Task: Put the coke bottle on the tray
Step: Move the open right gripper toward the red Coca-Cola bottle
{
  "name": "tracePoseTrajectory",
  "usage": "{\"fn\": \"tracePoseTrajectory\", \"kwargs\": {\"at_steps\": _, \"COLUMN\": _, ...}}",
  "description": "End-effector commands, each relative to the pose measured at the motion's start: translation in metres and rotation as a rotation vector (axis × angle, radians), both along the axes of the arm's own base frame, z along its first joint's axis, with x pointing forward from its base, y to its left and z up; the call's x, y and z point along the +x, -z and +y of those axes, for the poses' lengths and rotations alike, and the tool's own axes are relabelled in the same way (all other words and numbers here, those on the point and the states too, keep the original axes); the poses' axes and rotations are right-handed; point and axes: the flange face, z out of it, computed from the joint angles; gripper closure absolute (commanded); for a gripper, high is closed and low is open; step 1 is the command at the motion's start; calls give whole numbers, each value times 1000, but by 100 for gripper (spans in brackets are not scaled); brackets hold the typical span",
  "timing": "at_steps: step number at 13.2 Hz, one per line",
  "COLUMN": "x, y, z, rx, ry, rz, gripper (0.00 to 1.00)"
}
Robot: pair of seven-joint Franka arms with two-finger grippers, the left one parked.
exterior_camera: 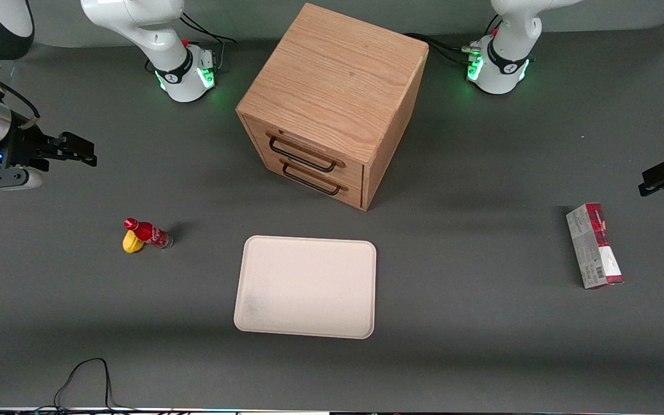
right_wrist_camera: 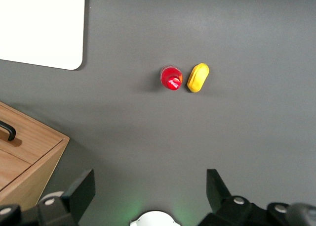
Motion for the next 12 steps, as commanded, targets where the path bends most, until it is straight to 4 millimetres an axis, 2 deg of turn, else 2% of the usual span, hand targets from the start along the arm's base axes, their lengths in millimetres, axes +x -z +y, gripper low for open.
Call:
{"fn": "tracePoseTrajectory", "kwargs": {"at_steps": 1, "x": -2, "y": -5, "z": -1, "rx": 0, "ry": -10, "rz": 26, "gripper": 0}}
{"fn": "tracePoseTrajectory", "kwargs": {"at_steps": 12, "x": -2, "y": -8, "z": -1, "rx": 0, "ry": -8, "rz": 25, "gripper": 0}}
